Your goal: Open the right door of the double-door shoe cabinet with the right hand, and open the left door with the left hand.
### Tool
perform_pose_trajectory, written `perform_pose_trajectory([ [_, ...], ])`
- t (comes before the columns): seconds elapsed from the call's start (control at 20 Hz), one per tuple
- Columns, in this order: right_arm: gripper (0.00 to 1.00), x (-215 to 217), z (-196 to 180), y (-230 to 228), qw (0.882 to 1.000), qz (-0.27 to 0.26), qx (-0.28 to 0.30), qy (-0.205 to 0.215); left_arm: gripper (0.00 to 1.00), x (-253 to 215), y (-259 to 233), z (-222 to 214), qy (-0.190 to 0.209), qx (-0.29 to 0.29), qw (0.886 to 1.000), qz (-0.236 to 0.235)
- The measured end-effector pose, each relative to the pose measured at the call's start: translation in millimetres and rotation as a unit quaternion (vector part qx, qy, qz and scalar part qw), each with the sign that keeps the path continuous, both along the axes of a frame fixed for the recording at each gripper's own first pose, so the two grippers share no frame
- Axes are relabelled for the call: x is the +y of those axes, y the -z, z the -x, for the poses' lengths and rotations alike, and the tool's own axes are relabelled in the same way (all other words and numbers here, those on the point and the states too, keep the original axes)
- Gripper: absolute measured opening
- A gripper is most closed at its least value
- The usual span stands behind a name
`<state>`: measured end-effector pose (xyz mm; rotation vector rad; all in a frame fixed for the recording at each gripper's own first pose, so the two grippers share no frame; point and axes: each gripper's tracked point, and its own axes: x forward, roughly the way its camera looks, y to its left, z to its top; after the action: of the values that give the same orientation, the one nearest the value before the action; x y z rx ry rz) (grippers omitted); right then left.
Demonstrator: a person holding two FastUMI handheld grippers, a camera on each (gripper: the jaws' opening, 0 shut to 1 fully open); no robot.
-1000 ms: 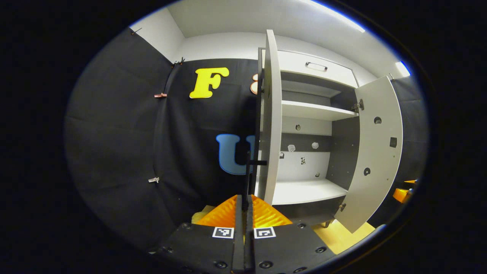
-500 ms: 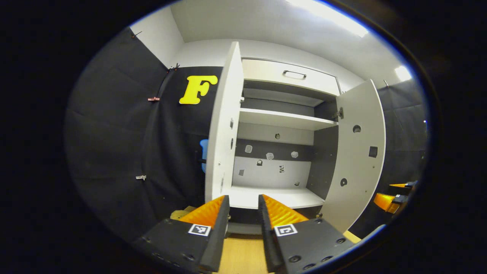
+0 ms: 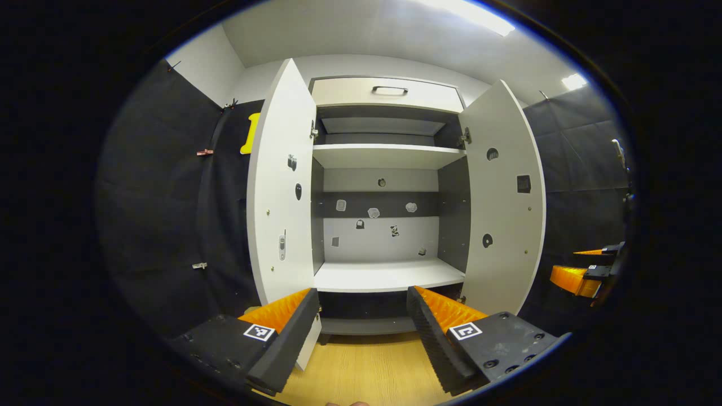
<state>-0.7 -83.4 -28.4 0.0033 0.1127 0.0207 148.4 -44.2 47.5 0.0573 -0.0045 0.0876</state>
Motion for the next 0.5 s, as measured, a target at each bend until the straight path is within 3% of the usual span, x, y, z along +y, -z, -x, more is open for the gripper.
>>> perform_pose_trajectory([
  [0.2, 0.98, -3, -1, -17, 0.999, -0.028, -0.029, 0.006, 0.96, -9, 3, 1, 0.006, 0.0, 1.0, 0.015],
  [0.5, 0.98, 6, 6, -10, 0.999, -0.019, -0.034, -0.007, 0.96, -2, 2, 1, -0.015, -0.012, 1.0, 0.011],
])
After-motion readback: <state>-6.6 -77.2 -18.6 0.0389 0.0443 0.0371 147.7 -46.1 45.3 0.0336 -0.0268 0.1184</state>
